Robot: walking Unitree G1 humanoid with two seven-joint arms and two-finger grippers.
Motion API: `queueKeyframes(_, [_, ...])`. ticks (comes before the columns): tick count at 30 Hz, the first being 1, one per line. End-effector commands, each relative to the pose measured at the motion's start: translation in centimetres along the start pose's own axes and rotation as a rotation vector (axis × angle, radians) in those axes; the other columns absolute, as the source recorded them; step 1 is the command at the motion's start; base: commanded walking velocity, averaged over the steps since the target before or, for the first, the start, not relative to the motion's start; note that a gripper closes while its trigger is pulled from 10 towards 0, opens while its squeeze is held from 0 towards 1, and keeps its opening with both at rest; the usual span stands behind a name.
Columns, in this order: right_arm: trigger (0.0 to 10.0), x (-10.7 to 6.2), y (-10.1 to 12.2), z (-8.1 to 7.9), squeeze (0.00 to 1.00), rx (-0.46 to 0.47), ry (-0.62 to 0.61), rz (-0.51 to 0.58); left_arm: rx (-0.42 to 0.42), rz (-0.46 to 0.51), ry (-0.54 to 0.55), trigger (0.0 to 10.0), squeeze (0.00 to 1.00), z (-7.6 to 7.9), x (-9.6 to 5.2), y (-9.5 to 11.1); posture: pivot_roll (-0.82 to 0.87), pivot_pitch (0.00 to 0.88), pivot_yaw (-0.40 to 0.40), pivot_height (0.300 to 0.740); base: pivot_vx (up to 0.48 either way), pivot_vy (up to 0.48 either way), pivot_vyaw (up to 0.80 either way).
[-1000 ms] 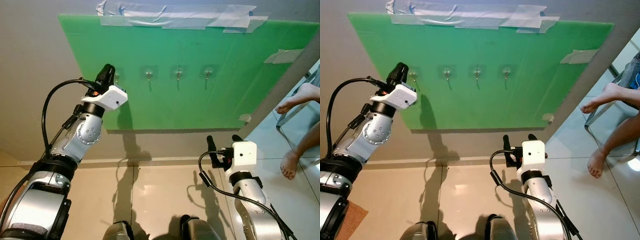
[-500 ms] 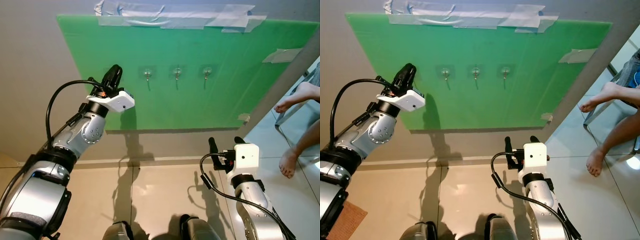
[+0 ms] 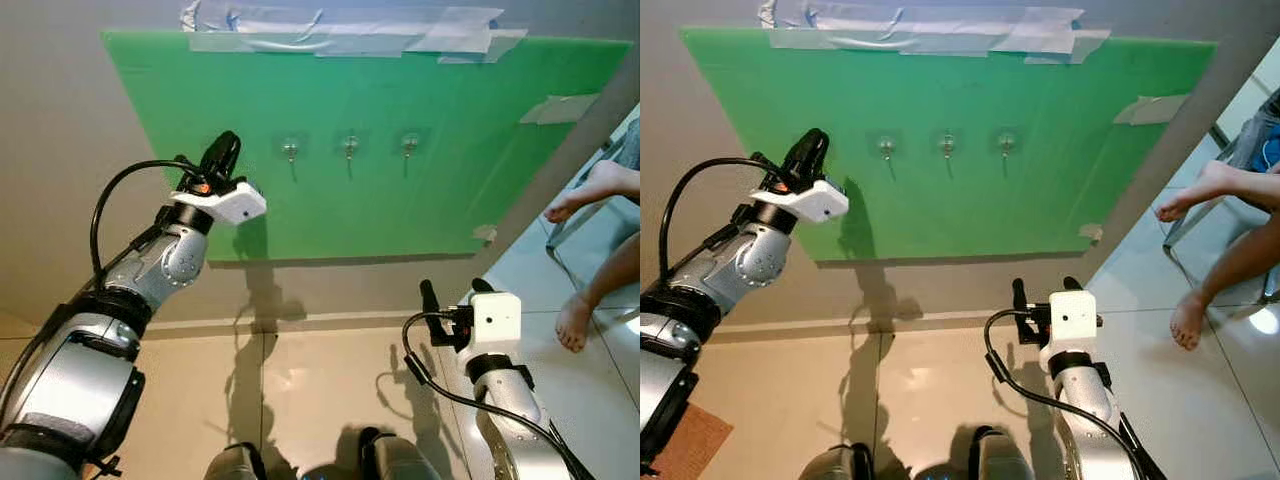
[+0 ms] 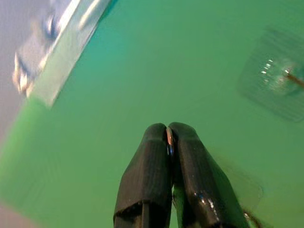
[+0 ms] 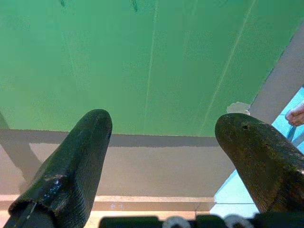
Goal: Hang keys on a hook
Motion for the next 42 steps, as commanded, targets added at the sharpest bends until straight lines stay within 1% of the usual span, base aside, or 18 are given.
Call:
queueKeyframes(1, [10.0, -0.2, 0.1, 0.2, 0.00, -0.006, -0.002, -0.004, -0.152, -0.002, -0.002, 0.0, 0.00, 0.4, 0.6, 0.9, -0.24, 0.155, 0.021, 0.740, 0.000, 0.000, 0.00])
queueKeyframes(4, [10.0, -0.2, 0.1, 0.1, 0.00, -0.006, 0.002, -0.005, -0.299, 0.021, -0.005, 0.0, 0.00, 1.1, 1.2, 2.5, -0.24, 0.155, 0.018, 0.740, 0.000, 0.000, 0.00])
queueKeyframes(6, [10.0, -0.2, 0.1, 0.0, 0.00, -0.006, 0.006, -0.006, -0.374, 0.030, -0.007, 0.0, 0.00, 1.4, 1.7, 3.2, -0.24, 0.156, 0.016, 0.740, 0.000, 0.000, 0.00])
queueKeyframes(7, [10.0, -0.2, 0.1, 0.0, 0.00, -0.006, 0.006, -0.006, -0.374, 0.030, -0.007, 0.0, 0.00, 1.4, 1.7, 3.2, -0.24, 0.156, 0.016, 0.740, 0.000, 0.000, 0.00])
queueKeyframes(10, [10.0, -0.1, 0.1, -0.1, 0.00, -0.006, 0.012, -0.006, -0.554, 0.035, 0.009, 0.0, 0.00, 1.3, 2.8, 4.6, -0.24, 0.157, 0.014, 0.740, 0.000, 0.000, 0.00])
queueKeyframes(11, [10.0, -0.1, 0.1, -0.1, 0.00, -0.006, 0.014, -0.007, -0.644, 0.007, 0.018, 0.0, 0.00, 1.2, 3.2, 4.6, -0.24, 0.161, 0.013, 0.740, 0.000, 0.000, 0.00])
queueKeyframes(14, [10.0, -0.2, 0.1, -0.2, 0.00, -0.005, 0.017, -0.009, -0.817, -0.062, 0.059, 0.0, 0.00, 0.7, 3.7, 3.7, -0.24, 0.161, 0.013, 0.740, 0.000, 0.000, 0.00])
queueKeyframes(17, [10.0, -0.2, 0.0, -0.3, 0.00, -0.005, 0.017, -0.011, -0.899, -0.116, 0.094, 0.0, 0.00, 0.4, 3.8, 2.7, -0.24, 0.164, 0.011, 0.740, 0.000, 0.000, 0.00])
queueKeyframes(18, [10.0, -0.2, 0.0, -0.2, 0.00, -0.005, 0.018, -0.013, -0.970, -0.176, 0.132, 0.0, 0.00, 0.1, 3.7, 1.5, -0.24, 0.164, 0.011, 0.740, 0.000, 0.000, 0.00])
queueKeyframes(19, [10.0, -0.2, 0.0, -0.2, 0.00, -0.005, 0.018, -0.013, -0.970, -0.176, 0.132, 0.0, 0.00, 0.1, 3.7, 1.5, -0.24, 0.164, 0.011, 0.740, 0.000, 0.000, 0.00])
queueKeyframes(20, [10.0, -0.3, 0.0, -0.2, 0.00, -0.005, 0.018, -0.014, -1.030, -0.213, 0.156, 0.0, 0.00, 0.0, 3.5, 0.8, -0.24, 0.164, 0.011, 0.740, 0.000, 0.000, 0.00])
queueKeyframes(24, [10.0, -0.3, -0.1, -0.1, 0.00, -0.007, 0.019, -0.017, -1.126, -0.265, 0.188, 0.0, 0.00, -0.3, 3.1, -0.5, -0.24, 0.168, 0.005, 0.740, 0.000, 0.000, 0.00])
queueKeyframes(29, [10.0, -0.4, -0.1, -0.2, 0.00, -0.010, 0.024, -0.019, -1.178, -0.314, 0.238, 0.0, 0.00, -0.8, 2.4, -2.0, -0.24, 0.169, 0.002, 0.740, 0.000, 0.000, 0.00])
queueKeyframes(32, [10.0, -0.3, -0.1, -0.2, 0.00, -0.011, 0.027, -0.020, -1.235, -0.365, 0.281, 0.0, 0.00, -0.9, 1.9, -3.1, -0.24, 0.171, 0.000, 0.740, 0.000, 0.000, 0.00])
queueKeyframes(34, [10.0, -0.4, -0.1, -0.2, 0.00, -0.012, 0.030, -0.021, -1.293, -0.434, 0.336, 0.0, 0.00, -0.8, 1.0, -4.4, -0.24, 0.171, 0.000, 0.740, 0.000, 0.000, 0.00])
queueKeyframes(38, [10.0, -0.4, -0.2, -0.3, 0.00, -0.013, 0.031, -0.022, -1.341, -0.488, 0.378, 0.0, 0.00, -0.7, 0.3, -5.4, -0.24, 0.173, -0.002, 0.740, 0.000, 0.000, 0.00])
queueKeyframes(39, [10.0, -0.4, -0.2, -0.3, 0.00, -0.013, 0.032, -0.023, -1.378, -0.532, 0.412, 0.0, 0.00, -0.5, -0.2, -6.1, -0.24, 0.173, -0.002, 0.740, 0.000, 0.000, 0.00])
queueKeyframes(42, [10.0, -0.4, -0.2, -0.3, 0.00, -0.012, 0.033, -0.025, -1.424, -0.583, 0.452, 0.0, 0.00, -0.3, -0.9, -6.9, -0.24, 0.174, -0.002, 0.740, 0.000, 0.000, 0.00])
Point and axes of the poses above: a point about 5 cm out from each wrist's last joint towards the gripper, its own x axis pointing out of the wrist towards the gripper, its own y axis along the axis of the wrist's last joint, z = x × y, the point moved 4 cm from there along x, pointing out of the wrist towards the gripper, and after that the axes turned 5 degrees about -x, right-handed, at the moved point
